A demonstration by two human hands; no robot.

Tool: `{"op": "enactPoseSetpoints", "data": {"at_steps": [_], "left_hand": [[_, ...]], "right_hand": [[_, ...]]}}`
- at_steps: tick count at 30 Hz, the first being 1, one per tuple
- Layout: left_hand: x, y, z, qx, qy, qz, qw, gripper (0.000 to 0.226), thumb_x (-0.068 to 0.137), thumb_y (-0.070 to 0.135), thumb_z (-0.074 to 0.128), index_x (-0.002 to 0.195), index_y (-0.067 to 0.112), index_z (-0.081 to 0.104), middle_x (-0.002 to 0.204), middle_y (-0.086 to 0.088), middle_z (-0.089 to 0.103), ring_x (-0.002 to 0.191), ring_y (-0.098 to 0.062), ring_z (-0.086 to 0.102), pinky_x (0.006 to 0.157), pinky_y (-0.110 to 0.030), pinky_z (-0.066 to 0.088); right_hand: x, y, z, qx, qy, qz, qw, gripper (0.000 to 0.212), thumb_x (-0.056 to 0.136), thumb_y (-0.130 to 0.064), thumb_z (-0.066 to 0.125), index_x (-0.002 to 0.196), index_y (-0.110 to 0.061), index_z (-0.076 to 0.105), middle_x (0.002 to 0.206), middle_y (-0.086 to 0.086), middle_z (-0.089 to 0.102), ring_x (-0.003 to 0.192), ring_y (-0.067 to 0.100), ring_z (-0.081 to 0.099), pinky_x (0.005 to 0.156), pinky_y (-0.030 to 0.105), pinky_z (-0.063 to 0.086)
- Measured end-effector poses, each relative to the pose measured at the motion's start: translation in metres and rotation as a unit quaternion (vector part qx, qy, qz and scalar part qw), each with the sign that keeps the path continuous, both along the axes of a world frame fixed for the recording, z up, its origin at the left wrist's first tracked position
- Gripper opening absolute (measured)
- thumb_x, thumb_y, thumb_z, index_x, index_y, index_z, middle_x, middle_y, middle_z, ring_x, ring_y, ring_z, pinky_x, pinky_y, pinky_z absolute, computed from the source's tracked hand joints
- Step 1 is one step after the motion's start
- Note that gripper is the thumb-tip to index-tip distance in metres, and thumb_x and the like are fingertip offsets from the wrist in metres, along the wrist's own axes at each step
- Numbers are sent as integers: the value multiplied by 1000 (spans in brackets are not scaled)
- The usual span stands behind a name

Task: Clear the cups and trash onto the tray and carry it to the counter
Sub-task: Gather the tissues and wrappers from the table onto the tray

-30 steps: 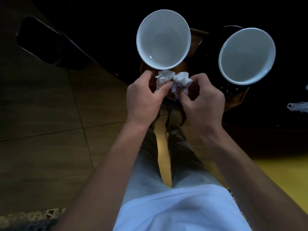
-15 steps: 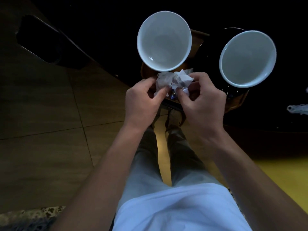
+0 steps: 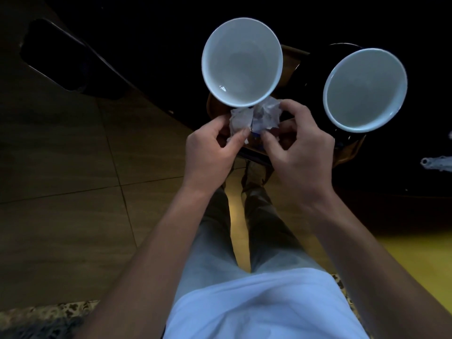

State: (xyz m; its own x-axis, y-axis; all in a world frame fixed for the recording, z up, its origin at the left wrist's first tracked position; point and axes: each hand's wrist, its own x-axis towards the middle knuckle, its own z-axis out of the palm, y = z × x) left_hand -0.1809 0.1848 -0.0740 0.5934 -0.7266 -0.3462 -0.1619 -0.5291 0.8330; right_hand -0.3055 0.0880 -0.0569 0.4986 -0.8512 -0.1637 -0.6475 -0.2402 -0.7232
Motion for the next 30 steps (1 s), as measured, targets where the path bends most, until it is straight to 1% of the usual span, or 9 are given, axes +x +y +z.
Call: {"op": "enactPoseSetpoints", "data": {"at_steps": [3, 5, 10, 16, 19, 22, 26, 28, 30], "left_hand": [[1, 2, 2, -1, 6, 2, 1000, 31, 98, 29, 70, 125, 15, 67, 110, 13, 70, 106, 3, 67, 84, -16, 57], [2, 3, 2, 4, 2, 7, 1000, 37, 97, 29, 71, 130, 14, 64, 116, 8, 70, 109, -2, 67, 86, -21, 59], [4, 10, 1, 22, 4, 15, 1000, 40, 96, 31, 71, 132, 18, 59, 107, 18, 64, 104, -4, 68, 81, -35, 64], [5, 14, 2, 19, 1, 20, 1000, 39, 96, 30, 70, 131, 14, 63, 112, 8, 70, 104, -5, 70, 83, -32, 63], [4, 12, 1, 22, -11, 23, 999, 39, 96, 29, 70, 131, 14, 64, 110, 12, 67, 102, 3, 67, 84, -19, 59], [4, 9, 2, 20, -18, 30, 999, 38, 96, 28, 71, 130, 14, 65, 107, 16, 66, 99, 8, 65, 82, -11, 54], [5, 13, 9, 3, -22, 37, 999, 36, 96, 31, 70, 129, 14, 66, 105, 10, 70, 97, -3, 70, 80, -20, 59], [4, 18, 15, -12, -30, 46, 998, 37, 97, 30, 70, 129, 12, 66, 108, 8, 70, 99, -2, 70, 80, -17, 58], [1, 21, 23, -28, -28, 51, 998, 37, 97, 27, 70, 129, 10, 66, 106, 7, 70, 97, -3, 70, 77, -15, 56]], "right_hand": [[-1, -1, -1, -7, 4, -6, 1000, 54, 88, -27, 75, 135, -15, 54, 94, -10, 68, 80, 5, 67, 72, 29, 58], [-2, 0, -1, -13, -4, -20, 1000, 54, 88, -26, 74, 136, -15, 51, 89, -11, 65, 75, 6, 65, 68, 29, 57], [-2, 6, -6, -75, 47, 20, 996, 33, 93, -23, 64, 124, -15, 63, 100, -1, 68, 82, 8, 62, 68, 22, 51], [2, 8, -10, -82, 122, 64, 987, 31, 92, -27, 61, 122, -20, 68, 103, 0, 67, 82, 17, 64, 64, 29, 52], [4, 7, -8, -81, 135, 77, 985, 37, 92, -29, 59, 128, -22, 64, 105, 0, 66, 82, 19, 64, 64, 36, 55], [2, 6, -4, -70, 128, 77, 986, 43, 93, -29, 60, 134, -21, 60, 106, 0, 67, 86, 17, 64, 67, 33, 54], [-6, 2, 7, -72, 115, 64, 989, 47, 93, -32, 60, 139, -21, 56, 102, -2, 69, 82, 9, 61, 66, 22, 48], [-11, 0, 13, -58, 96, 56, 992, 44, 93, -30, 61, 136, -19, 57, 95, -4, 69, 75, 5, 56, 62, 15, 42], [-16, -3, 20, -22, 59, 47, 997, 38, 94, -31, 61, 131, -19, 59, 87, -6, 66, 70, 7, 59, 61, 23, 50]]}}
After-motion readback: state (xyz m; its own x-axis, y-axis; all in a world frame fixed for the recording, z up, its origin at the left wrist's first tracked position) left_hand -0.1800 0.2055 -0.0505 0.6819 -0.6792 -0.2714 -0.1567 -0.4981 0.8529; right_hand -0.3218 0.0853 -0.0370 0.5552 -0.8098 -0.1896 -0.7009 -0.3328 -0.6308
